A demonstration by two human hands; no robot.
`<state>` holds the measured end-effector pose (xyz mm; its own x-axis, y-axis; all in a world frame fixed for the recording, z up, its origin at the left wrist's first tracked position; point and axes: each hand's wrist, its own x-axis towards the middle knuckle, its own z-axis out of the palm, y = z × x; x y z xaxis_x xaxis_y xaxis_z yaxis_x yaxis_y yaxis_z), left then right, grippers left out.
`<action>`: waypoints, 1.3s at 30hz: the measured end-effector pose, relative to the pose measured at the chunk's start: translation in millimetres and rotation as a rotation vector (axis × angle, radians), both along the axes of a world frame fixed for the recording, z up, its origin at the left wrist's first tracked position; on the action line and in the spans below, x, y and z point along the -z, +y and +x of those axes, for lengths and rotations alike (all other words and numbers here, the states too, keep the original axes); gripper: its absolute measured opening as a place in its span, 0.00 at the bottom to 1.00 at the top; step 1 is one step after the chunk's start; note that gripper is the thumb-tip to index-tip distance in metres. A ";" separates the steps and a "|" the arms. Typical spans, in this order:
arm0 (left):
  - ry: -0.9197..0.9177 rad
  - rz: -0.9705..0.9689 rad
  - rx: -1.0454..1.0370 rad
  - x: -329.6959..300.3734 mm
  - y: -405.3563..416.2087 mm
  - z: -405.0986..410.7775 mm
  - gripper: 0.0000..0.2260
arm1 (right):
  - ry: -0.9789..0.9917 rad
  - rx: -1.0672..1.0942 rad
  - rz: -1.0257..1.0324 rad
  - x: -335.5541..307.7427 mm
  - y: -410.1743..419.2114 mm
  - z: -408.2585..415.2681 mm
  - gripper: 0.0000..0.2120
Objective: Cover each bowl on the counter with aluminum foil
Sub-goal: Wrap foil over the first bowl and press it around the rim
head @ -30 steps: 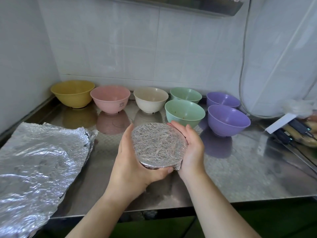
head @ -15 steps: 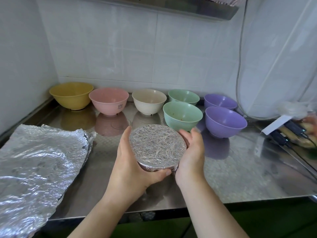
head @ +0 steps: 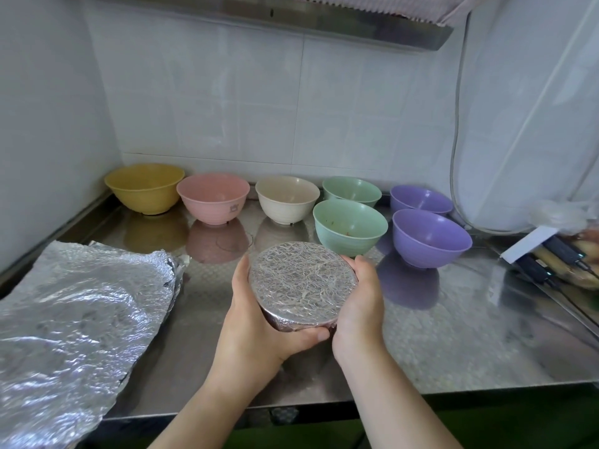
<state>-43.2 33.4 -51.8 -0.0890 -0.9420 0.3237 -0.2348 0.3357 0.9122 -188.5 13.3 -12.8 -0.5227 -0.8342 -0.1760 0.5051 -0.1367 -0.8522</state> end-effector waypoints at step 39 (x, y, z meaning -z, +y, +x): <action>0.561 0.326 -0.288 -36.4 4.7 -32.8 0.16 | -0.107 -0.035 0.058 0.1 6.0 -8.9 0.14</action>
